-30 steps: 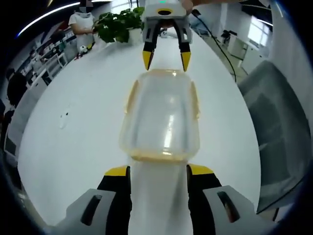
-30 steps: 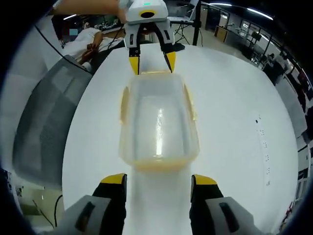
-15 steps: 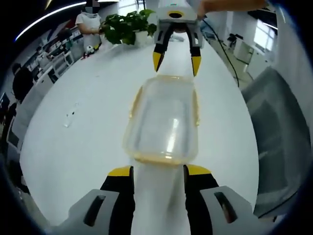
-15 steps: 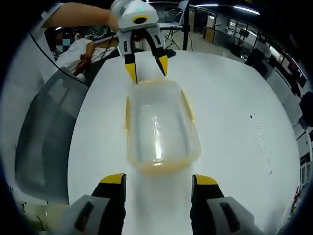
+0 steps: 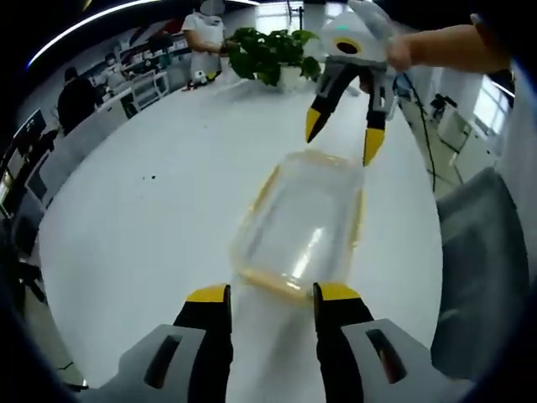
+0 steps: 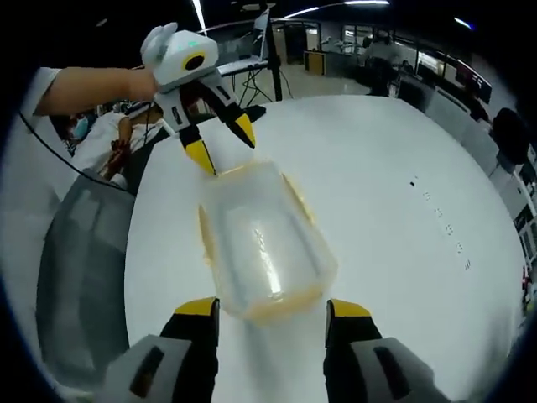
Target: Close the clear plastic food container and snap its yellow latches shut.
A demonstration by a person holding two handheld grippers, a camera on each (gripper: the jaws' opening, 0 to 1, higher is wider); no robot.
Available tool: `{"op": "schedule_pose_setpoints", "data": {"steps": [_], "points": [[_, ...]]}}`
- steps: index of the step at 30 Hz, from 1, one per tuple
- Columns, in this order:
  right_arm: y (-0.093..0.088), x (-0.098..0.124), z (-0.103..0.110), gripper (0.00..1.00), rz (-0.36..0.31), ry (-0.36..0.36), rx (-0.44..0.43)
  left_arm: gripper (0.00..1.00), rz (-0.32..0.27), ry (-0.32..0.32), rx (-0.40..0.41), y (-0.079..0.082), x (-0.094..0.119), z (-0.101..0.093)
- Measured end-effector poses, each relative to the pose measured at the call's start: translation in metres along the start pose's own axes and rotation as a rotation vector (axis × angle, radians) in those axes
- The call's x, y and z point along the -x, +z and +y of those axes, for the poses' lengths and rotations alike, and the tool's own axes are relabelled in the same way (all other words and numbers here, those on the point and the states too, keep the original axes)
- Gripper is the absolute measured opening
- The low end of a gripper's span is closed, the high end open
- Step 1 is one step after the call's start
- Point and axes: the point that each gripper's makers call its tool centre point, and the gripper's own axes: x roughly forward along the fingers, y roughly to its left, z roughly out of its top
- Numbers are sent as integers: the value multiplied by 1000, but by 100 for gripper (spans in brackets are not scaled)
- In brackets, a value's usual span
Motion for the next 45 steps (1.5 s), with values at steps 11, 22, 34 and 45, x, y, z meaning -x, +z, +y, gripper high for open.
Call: {"op": "schedule_pose_setpoints", "data": {"steps": [11,22,34,45], "points": [[7,-4,-6,50,-34,-57,-145,35,-19,101,278,6,3,10],[2,-4,-15,45,-35,-146,-372,35,-20,148,573,1,3,7],[2,-11,-14,45,-79,-166,-594,37,-24,129,690,-4,-9,-1],[1,-25,-8,44,-93,-113,-767,37,15,92,745,-8,-22,-11]]}}
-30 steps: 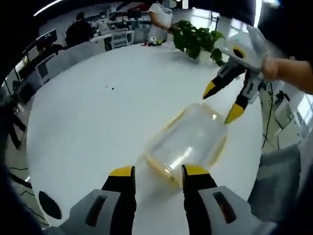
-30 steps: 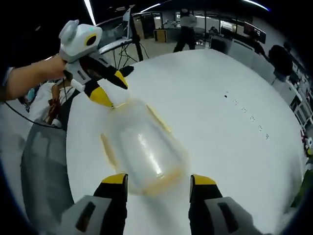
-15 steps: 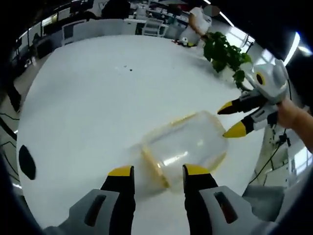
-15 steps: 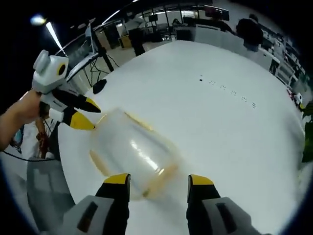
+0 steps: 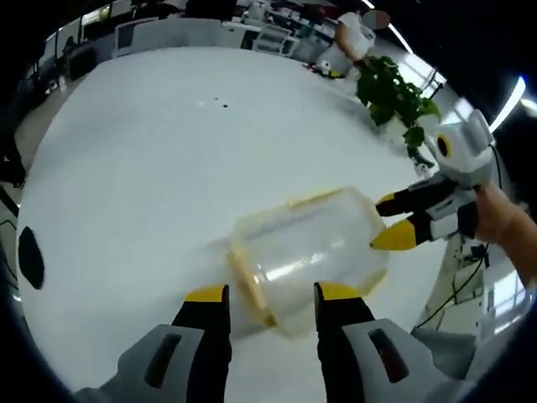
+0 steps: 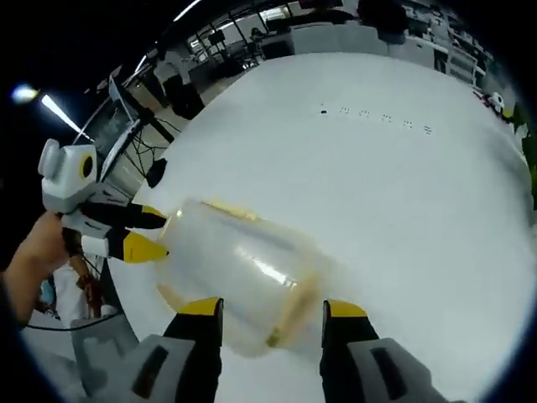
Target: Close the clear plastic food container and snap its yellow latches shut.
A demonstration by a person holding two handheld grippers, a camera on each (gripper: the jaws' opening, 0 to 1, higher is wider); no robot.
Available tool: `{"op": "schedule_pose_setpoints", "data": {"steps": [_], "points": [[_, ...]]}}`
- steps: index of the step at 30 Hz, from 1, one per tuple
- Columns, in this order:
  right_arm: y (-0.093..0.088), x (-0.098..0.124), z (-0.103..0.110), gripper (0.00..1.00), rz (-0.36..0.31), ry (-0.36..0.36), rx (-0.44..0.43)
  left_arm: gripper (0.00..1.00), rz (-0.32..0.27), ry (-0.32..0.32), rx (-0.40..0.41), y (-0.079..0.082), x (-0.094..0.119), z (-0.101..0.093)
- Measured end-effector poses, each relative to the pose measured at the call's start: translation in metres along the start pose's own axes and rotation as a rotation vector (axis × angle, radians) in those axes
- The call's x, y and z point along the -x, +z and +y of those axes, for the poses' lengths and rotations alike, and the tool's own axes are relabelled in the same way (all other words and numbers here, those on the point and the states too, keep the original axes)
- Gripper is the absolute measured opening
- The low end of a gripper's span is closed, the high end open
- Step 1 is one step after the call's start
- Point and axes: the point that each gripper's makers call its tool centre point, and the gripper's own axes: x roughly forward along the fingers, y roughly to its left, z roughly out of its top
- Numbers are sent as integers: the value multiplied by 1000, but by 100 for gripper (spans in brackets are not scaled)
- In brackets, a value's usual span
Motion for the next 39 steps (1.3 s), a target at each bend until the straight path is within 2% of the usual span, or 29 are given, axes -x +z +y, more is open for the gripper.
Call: {"op": "schedule_pose_setpoints", "data": {"steps": [3,12,13,14,15,16,18,20,27,31,34,39], "points": [[1,-1,2,41,-2,9,3,34,-4,-22,12,1,-1,-3],[2,-2,4,39,-3,2,-5,31,11,-1,-2,1,-3,-7],[2,-3,4,36,-3,2,-6,31,10,3,7,1,-3,-6],[8,-4,9,36,-30,34,19,29,-8,-9,23,3,-4,-7],[15,-4,2,35,-22,-8,12,28,2,-7,54,0,-5,-6],[10,-5,4,35,-1,-25,-6,27,2,-13,73,-2,-9,-7],[8,-7,4,35,-5,-14,5,27,1,-5,29,0,-11,-8],[5,-6,3,35,-22,-5,-2,28,-6,-18,54,0,-11,-6],[3,-4,6,37,-26,-3,-21,30,-1,-20,51,2,-7,-4],[2,-4,6,40,-28,13,-36,31,-21,2,7,2,-5,-6],[-4,-9,9,46,-1,43,-62,31,-23,5,-5,3,-5,-6],[-5,-7,10,48,3,48,-20,32,-16,3,-36,5,-4,-7]]}}
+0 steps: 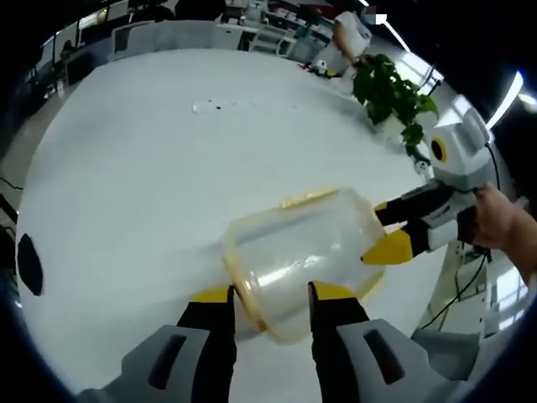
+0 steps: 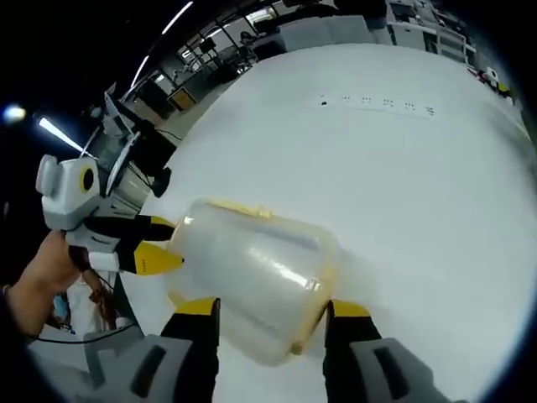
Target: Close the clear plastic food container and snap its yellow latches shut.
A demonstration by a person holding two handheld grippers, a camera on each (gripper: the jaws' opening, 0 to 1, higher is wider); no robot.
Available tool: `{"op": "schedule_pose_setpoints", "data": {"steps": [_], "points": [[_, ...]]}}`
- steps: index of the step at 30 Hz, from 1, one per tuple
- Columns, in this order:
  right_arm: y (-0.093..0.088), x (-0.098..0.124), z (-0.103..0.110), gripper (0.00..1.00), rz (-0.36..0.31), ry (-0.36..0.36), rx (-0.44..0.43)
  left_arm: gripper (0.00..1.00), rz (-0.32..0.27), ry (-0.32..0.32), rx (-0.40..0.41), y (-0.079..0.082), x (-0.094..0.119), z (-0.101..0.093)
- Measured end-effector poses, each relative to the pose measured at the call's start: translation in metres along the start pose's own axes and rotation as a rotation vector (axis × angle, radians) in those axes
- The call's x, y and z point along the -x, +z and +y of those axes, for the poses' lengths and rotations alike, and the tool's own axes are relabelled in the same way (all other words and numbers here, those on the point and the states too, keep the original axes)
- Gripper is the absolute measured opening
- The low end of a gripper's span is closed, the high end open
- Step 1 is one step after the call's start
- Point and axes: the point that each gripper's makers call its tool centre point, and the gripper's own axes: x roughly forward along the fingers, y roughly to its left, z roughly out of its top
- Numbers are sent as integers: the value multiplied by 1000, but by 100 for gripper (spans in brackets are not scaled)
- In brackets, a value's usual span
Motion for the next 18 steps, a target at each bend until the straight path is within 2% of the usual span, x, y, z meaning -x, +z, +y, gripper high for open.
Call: {"op": "schedule_pose_setpoints", "data": {"steps": [2,4,7,9,10,14,16,17,18], "points": [[-3,1,0,48,13,0,6,32,3,-18,21,-1,0,-1],[-4,2,0,48,20,1,12,33,7,-23,-15,-1,0,-3],[-6,5,-1,49,30,5,42,36,11,-41,5,-3,1,-6],[-5,7,0,50,30,5,60,38,14,-35,-50,-3,1,-5],[-4,8,1,51,29,4,70,39,15,-38,-54,-4,2,-6],[-6,11,-1,51,63,-4,139,39,18,-39,-70,-2,7,-2],[-2,16,-7,50,61,-30,189,40,26,-33,-90,-3,9,0],[-1,19,-11,50,76,-47,246,40,33,-32,-108,-4,10,2],[0,21,-9,49,76,-38,267,40,42,-30,-121,-5,10,3]]}}
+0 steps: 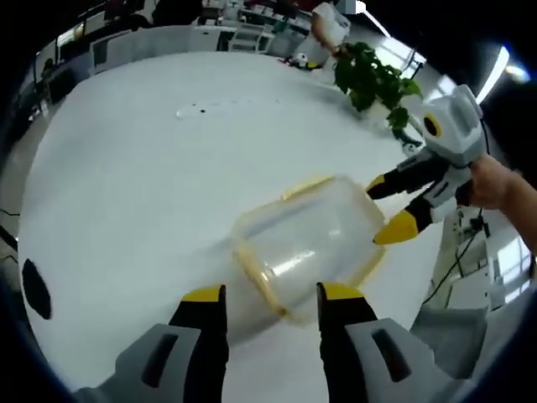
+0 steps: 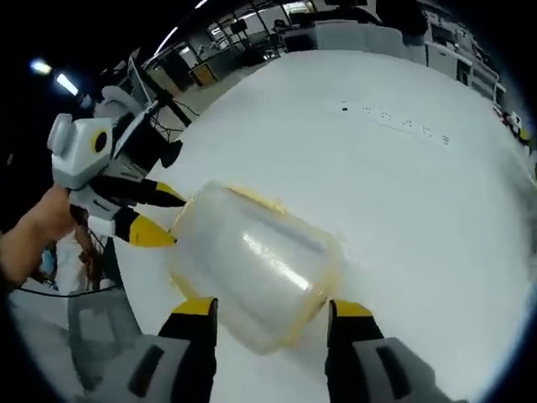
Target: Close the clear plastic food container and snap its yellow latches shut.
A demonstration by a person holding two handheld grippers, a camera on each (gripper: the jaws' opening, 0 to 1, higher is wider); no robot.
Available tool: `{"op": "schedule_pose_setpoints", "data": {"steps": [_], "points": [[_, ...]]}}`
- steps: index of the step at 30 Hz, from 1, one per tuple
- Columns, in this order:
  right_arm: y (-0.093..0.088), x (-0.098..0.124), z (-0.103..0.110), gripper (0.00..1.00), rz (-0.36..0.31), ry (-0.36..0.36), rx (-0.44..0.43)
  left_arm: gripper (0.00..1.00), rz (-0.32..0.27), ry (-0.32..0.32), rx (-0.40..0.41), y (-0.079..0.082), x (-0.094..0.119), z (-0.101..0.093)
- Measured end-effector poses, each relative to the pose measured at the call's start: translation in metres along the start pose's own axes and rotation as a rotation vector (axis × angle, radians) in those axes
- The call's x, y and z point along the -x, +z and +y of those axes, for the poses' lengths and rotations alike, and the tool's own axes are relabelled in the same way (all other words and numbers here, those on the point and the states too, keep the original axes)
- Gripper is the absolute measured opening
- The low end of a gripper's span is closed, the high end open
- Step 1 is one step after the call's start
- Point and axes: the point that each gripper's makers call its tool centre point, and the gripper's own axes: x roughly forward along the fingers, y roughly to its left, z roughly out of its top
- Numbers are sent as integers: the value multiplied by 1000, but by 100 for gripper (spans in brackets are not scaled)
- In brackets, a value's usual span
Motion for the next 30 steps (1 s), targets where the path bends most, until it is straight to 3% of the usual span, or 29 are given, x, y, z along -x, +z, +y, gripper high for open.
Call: {"op": "schedule_pose_setpoints", "data": {"steps": [9,11,13,17,22,25,30], "points": [[3,9,-3,45,47,3,105,40,33,-2,-150,3,9,1],[1,9,-2,43,68,7,168,40,44,-10,-205,4,10,-1],[-2,9,0,43,90,16,201,40,79,-63,-272,2,11,-8],[-7,9,-2,45,129,24,267,40,106,-39,-385,9,14,-5],[-7,11,-2,43,151,30,351,39,126,-60,-442,13,15,-10],[-6,12,1,39,157,44,381,38,150,-58,-545,12,14,-9],[-6,13,0,38,188,42,450,38,164,-73,-566,8,13,-11]]}}
